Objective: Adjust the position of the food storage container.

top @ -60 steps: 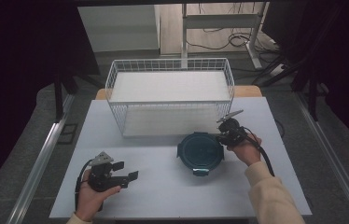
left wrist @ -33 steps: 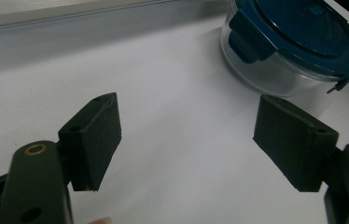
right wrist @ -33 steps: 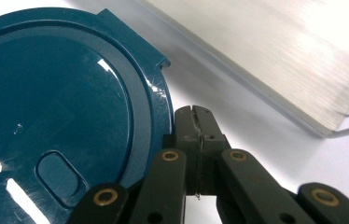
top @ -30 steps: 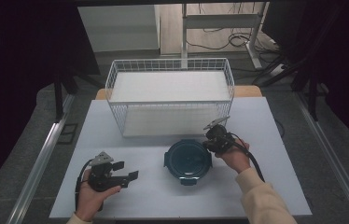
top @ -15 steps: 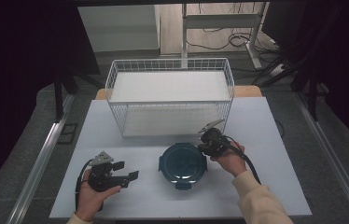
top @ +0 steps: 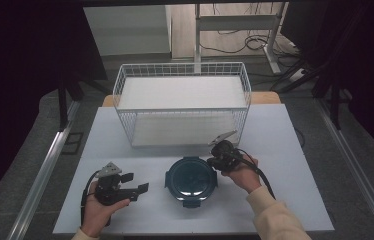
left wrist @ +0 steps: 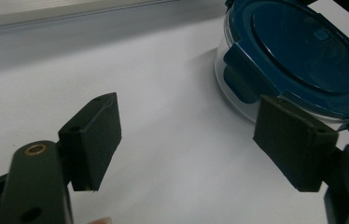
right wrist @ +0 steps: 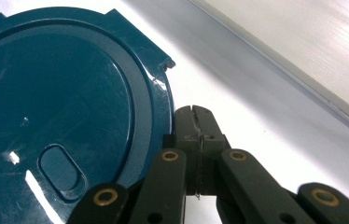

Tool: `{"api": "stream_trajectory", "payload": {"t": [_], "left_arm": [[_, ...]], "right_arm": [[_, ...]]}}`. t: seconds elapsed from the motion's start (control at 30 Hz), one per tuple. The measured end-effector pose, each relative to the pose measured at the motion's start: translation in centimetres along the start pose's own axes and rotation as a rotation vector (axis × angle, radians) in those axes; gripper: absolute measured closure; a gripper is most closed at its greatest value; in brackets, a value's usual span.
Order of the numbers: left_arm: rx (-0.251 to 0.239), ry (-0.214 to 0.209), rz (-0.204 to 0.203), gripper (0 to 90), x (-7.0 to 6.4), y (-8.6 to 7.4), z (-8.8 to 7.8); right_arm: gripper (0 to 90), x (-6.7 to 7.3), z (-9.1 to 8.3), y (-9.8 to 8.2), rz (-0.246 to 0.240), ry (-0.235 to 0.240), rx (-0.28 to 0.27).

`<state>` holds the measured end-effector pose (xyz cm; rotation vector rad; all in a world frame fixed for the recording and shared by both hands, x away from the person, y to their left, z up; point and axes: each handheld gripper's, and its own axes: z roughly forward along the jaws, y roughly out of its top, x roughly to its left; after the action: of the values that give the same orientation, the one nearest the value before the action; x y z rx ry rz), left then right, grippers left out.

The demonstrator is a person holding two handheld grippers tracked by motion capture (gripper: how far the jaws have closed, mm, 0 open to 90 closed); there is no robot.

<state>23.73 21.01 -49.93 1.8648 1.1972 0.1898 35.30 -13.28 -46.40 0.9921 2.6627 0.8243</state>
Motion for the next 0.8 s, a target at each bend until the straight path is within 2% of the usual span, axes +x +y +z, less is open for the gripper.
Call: {"api": "stream_trajectory", "payload": {"t": [0.17,0.2,0.23,0.27,0.3,0.33,0.4,0.47,0.5,0.53,0.6,0.63,0.67,0.7,0.8], "left_arm": [[-0.006,0.002,-0.003,22.8,0.1,0.0,-0.2],[-0.009,0.004,-0.005,22.8,0.1,0.0,-0.3],[-0.014,0.004,-0.008,22.8,0.2,0.0,-0.4],[-0.014,0.004,-0.008,22.8,0.2,0.0,-0.4],[-0.016,0.005,-0.008,22.8,0.2,0.0,-0.5],[-0.016,0.005,-0.009,22.8,0.2,0.0,-0.5],[-0.017,0.004,-0.009,22.8,0.2,0.0,-0.4],[-0.016,0.003,-0.01,22.8,0.1,0.1,-0.4],[-0.019,0.005,-0.008,22.8,0.1,0.1,-0.5],[-0.021,0.006,-0.007,22.8,0.0,0.1,-0.5],[-0.026,0.005,-0.006,22.8,-0.2,0.2,-0.6],[-0.029,0.003,-0.003,22.8,-0.3,0.4,-0.7],[-0.029,0.003,-0.003,22.7,-0.3,0.4,-0.7],[-0.034,0.0,0.002,22.7,-0.6,0.5,-0.8],[-0.035,-0.007,0.006,22.5,-0.9,0.5,-0.9]], "right_arm": [[90.0,0.0,-0.2,-0.2,-0.027,0.002,-0.006],[90.0,0.0,-0.4,-0.3,-0.031,-0.01,-0.023],[90.0,-0.1,-1.2,-0.5,0.006,-0.013,-0.073],[90.0,-0.1,-1.2,-0.5,0.006,-0.013,-0.073],[90.0,-0.1,-2.5,-1.0,0.041,0.007,-0.132],[90.0,-0.1,-2.5,-1.0,0.041,0.007,-0.132],[90.0,0.2,-4.1,-2.2,0.046,0.038,-0.191],[89.8,0.3,-4.5,-2.8,0.048,0.045,-0.209],[80.1,0.5,-5.3,-3.7,0.061,0.065,-0.239],[80.1,0.5,-5.3,-3.7,0.061,0.065,-0.239],[57.9,0.8,-6.1,-5.1,0.074,0.077,-0.283],[40.2,1.1,-6.7,-6.1,0.093,0.08,-0.319],[40.2,1.1,-6.7,-6.1,0.093,0.08,-0.319],[33.2,1.2,-7.3,-7.2,0.119,0.099,-0.355],[27.1,1.1,-7.8,-8.2,0.147,0.115,-0.381]]}}
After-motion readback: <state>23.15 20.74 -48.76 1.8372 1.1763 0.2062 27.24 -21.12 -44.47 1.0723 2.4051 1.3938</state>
